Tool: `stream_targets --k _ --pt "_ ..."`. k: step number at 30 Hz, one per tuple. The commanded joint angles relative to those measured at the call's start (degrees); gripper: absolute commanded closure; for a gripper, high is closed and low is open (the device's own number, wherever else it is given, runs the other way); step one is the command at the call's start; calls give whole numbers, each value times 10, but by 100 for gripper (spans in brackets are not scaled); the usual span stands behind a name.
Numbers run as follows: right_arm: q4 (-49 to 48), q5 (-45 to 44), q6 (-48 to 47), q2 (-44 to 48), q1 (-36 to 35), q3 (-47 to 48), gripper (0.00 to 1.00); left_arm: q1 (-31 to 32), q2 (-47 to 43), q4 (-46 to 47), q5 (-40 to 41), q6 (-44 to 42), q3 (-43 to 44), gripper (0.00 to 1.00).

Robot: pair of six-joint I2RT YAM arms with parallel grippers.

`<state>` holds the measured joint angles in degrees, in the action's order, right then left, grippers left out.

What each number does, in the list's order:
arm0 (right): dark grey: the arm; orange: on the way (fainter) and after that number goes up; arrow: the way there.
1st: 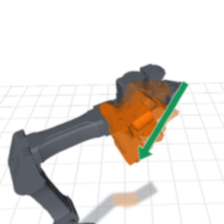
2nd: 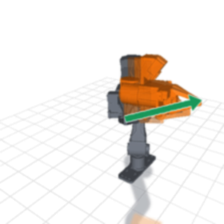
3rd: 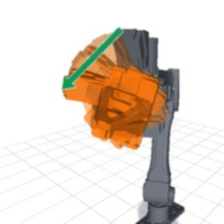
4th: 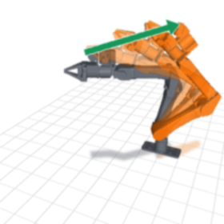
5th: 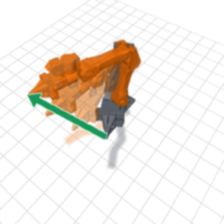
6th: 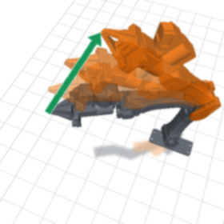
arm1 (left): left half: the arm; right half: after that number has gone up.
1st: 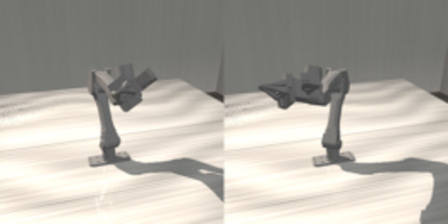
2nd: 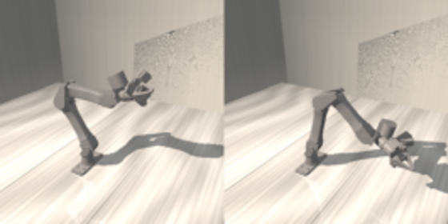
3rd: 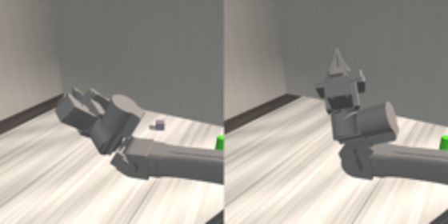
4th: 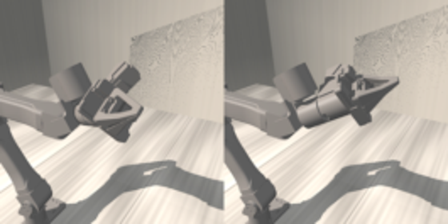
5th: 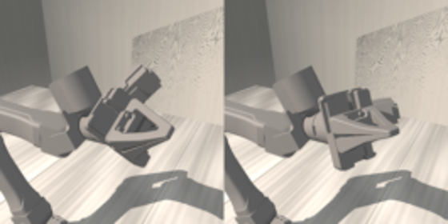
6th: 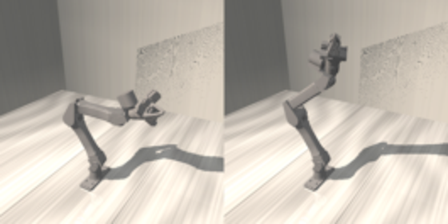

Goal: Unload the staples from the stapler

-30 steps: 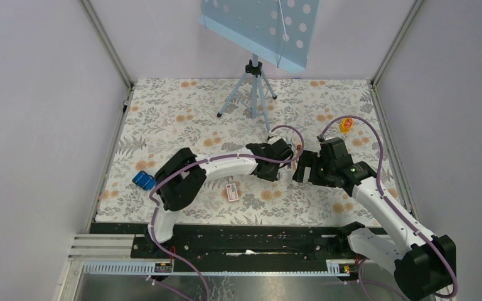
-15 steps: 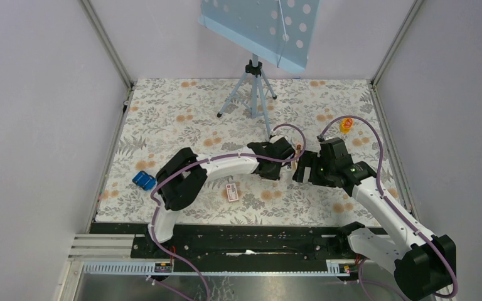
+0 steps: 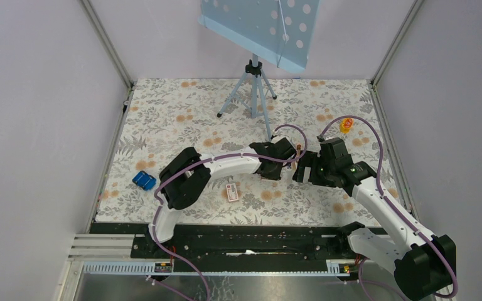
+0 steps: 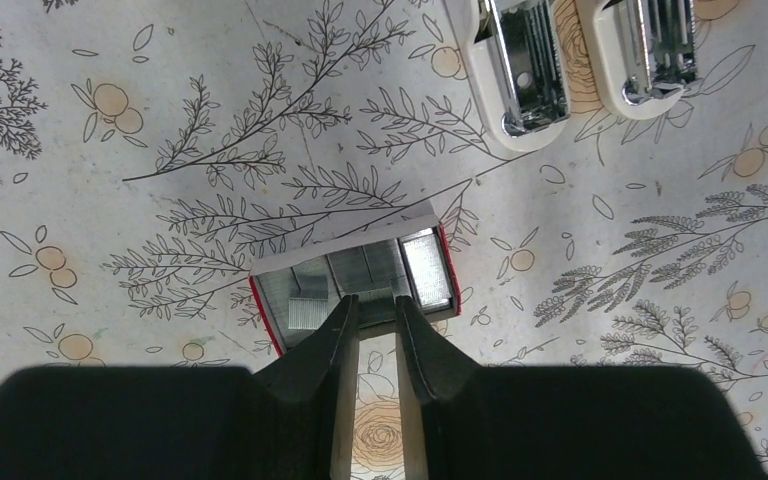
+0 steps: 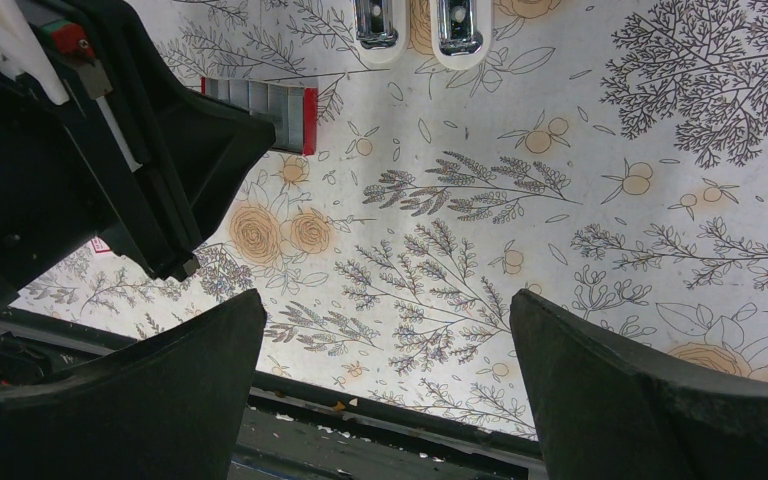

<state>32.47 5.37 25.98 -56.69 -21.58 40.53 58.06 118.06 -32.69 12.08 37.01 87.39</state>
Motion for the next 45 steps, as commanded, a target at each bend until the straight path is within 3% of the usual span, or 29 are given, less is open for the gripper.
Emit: stream_targets --k 1,11,18,28,33,39,45 --pt "-4 -9 -5 0 2 4 0 2 6 18 17 -10 17 78" --pt "-2 -8 -6 -2 3 7 0 2 2 21 18 -10 16 63" --pt "7 -14 -8 3 2 16 0 3 -26 21 2 -9 35 62" --pt "4 -34 -8 6 3 27 0 -4 -136 14 34 -29 34 60" --pt "7 -49 -12 9 2 35 0 -51 -209 25 42 -51 -31 58" --pt "4 -45 -11 -5 3 41 0 -170 -332 86 -19 -53 -178 57" --pt "-4 -19 -1 -20 3 51 0 -244 -402 108 -38 -42 -292 47"
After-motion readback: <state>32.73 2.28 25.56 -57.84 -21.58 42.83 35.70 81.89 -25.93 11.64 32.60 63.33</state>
